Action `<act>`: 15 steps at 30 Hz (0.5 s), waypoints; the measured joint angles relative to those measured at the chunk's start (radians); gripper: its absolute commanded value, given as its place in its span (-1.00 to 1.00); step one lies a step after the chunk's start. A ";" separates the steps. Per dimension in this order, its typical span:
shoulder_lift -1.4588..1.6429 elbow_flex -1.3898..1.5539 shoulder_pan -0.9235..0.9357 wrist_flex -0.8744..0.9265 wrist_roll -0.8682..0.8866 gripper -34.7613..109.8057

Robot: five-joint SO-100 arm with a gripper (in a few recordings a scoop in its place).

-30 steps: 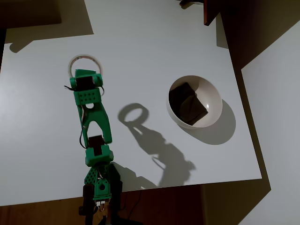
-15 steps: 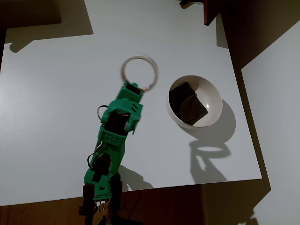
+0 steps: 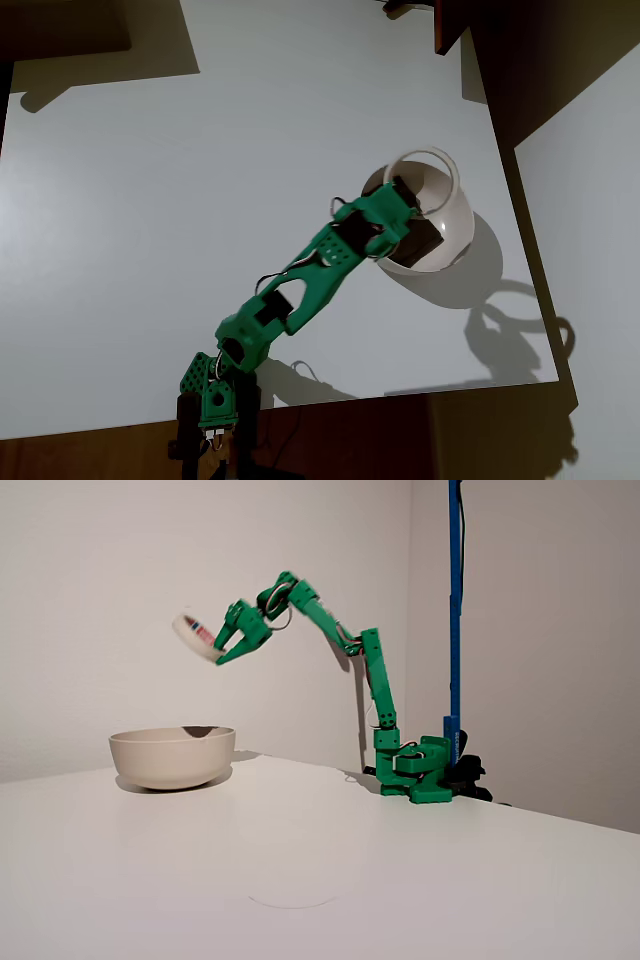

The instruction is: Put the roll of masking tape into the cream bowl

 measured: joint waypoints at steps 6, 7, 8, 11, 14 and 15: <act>-0.199 -0.086 0.038 -0.052 -0.023 -0.64; -0.229 -0.097 0.048 -0.055 -0.021 -0.64; -0.249 -0.104 0.055 -0.058 -0.020 -0.64; -0.310 -0.107 0.081 -0.072 -0.020 -0.64; -0.350 -0.107 0.098 -0.081 -0.017 -0.47; -0.359 -0.107 0.101 -0.087 -0.011 -0.39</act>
